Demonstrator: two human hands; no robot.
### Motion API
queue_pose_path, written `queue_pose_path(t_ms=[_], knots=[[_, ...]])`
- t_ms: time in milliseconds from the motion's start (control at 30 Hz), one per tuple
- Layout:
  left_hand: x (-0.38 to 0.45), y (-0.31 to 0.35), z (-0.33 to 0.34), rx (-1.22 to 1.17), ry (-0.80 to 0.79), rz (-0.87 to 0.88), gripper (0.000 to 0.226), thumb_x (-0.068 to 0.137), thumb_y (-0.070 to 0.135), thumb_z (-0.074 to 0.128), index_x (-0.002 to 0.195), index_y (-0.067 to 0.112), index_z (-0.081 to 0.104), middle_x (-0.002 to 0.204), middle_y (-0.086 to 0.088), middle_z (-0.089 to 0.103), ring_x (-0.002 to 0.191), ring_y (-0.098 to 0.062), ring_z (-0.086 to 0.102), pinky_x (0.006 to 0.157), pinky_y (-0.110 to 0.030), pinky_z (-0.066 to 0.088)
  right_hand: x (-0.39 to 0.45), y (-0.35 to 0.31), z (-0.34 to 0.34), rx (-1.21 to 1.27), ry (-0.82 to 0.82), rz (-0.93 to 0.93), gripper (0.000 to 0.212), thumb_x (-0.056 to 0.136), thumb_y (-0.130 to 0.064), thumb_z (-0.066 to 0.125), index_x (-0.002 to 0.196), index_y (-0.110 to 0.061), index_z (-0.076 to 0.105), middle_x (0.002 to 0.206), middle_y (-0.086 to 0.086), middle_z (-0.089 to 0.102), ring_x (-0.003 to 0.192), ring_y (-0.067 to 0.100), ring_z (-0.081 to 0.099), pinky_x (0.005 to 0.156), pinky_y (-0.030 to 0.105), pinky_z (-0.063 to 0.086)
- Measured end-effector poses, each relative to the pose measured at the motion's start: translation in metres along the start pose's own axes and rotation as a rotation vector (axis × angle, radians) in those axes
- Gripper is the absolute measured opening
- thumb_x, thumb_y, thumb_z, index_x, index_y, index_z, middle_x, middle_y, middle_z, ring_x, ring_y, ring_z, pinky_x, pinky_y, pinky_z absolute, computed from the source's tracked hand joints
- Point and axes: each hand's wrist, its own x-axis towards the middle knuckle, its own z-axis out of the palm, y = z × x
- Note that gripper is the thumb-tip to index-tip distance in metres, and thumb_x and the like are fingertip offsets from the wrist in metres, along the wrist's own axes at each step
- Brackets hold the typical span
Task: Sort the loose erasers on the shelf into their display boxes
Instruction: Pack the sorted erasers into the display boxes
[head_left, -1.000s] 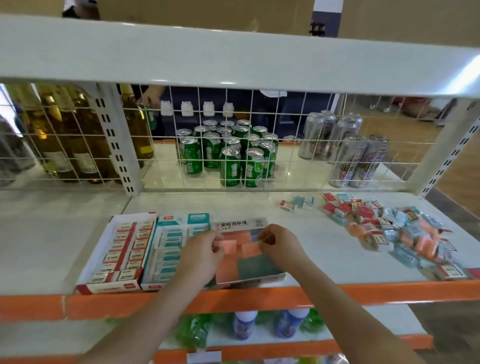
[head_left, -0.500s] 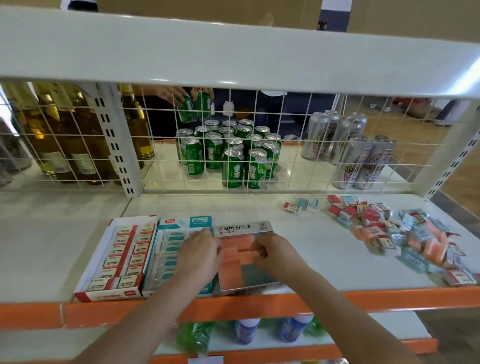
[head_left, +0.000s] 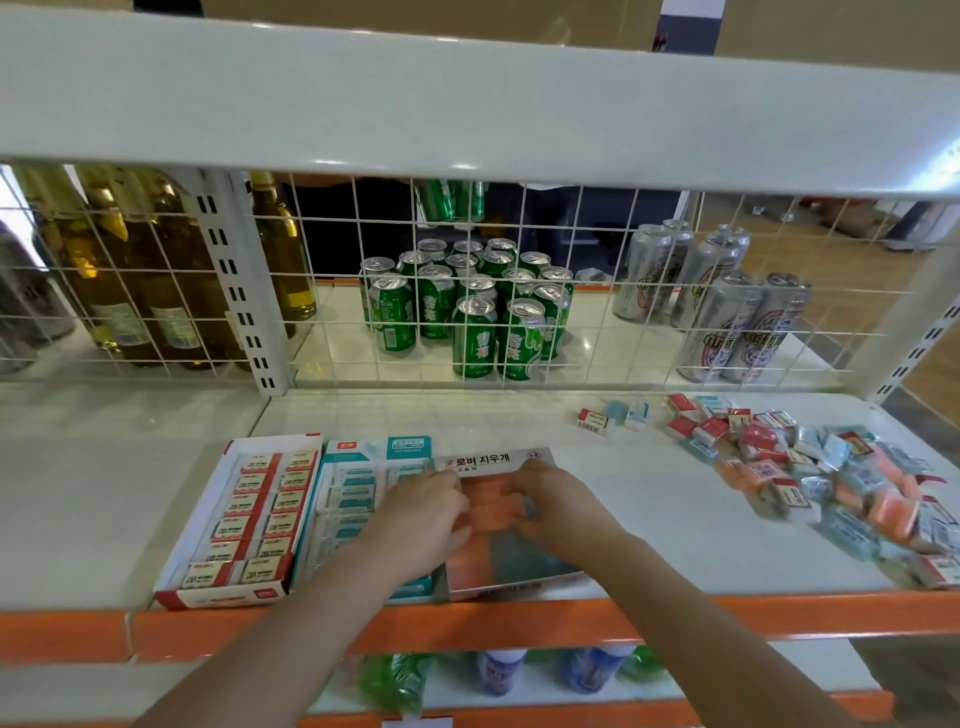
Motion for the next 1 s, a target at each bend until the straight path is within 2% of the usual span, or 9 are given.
queue_pose_path(t_ms=[233, 433, 567, 667, 833, 1000], knots=[[0.007, -0.001, -0.003, 0.044, -0.014, 0.012, 0.026, 0.090, 0.031, 0.054, 0.108, 0.015, 0.064, 0.110, 0.001, 0.056, 0.101, -0.016, 0.053, 0.088, -0.030, 0.046, 0.002, 0.002, 0.002, 0.044, 0.005, 0.014, 0.039, 0.083, -0.015, 0.058, 0.122, -0.013, 0.057, 0.123, 0.004, 0.052, 0.112, 0.020, 0.052, 0.093, 0.025, 0.041], [0.011, 0.004, -0.004, -0.023, -0.001, -0.014, 0.037, 0.088, 0.036, 0.056, 0.123, 0.022, 0.056, 0.124, 0.004, 0.055, 0.112, -0.014, 0.051, 0.097, -0.030, 0.042, -0.011, 0.018, -0.011, 0.108, 0.107, -0.001, 0.031, 0.084, -0.014, 0.057, 0.115, -0.016, 0.062, 0.115, 0.003, 0.056, 0.102, 0.018, 0.055, 0.076, 0.015, 0.036], [0.024, 0.028, -0.006, -0.154, 0.057, -0.007, 0.031, 0.090, 0.035, 0.054, 0.118, 0.024, 0.059, 0.118, 0.005, 0.059, 0.105, -0.011, 0.055, 0.087, -0.023, 0.041, -0.028, 0.045, -0.027, 0.111, 0.168, 0.054, 0.031, 0.088, -0.017, 0.057, 0.119, -0.019, 0.060, 0.112, 0.000, 0.059, 0.102, 0.015, 0.055, 0.084, 0.019, 0.041], [0.043, 0.053, -0.003, -0.222, 0.064, 0.011, 0.025, 0.090, 0.029, 0.055, 0.112, 0.021, 0.064, 0.111, 0.003, 0.063, 0.100, -0.014, 0.058, 0.085, -0.027, 0.046, -0.045, 0.069, -0.039, 0.102, 0.197, 0.121, 0.032, 0.088, -0.019, 0.058, 0.121, -0.019, 0.058, 0.114, 0.000, 0.060, 0.103, 0.013, 0.056, 0.087, 0.019, 0.041], [0.075, 0.099, 0.005, -0.278, -0.009, 0.104, 0.025, 0.091, 0.027, 0.053, 0.111, 0.019, 0.064, 0.107, 0.003, 0.064, 0.098, -0.014, 0.058, 0.086, -0.028, 0.046, -0.081, 0.115, -0.055, 0.081, 0.217, 0.241, 0.033, 0.089, -0.018, 0.056, 0.122, -0.018, 0.057, 0.114, 0.002, 0.061, 0.102, 0.014, 0.056, 0.083, 0.017, 0.040], [0.103, 0.141, 0.022, -0.304, -0.102, 0.161, 0.028, 0.090, 0.024, 0.053, 0.116, 0.019, 0.062, 0.114, 0.003, 0.062, 0.105, -0.014, 0.056, 0.088, -0.027, 0.045, -0.113, 0.157, -0.065, 0.071, 0.232, 0.392, 0.034, 0.089, -0.017, 0.055, 0.123, -0.018, 0.056, 0.121, 0.002, 0.059, 0.108, 0.016, 0.055, 0.090, 0.024, 0.042]])
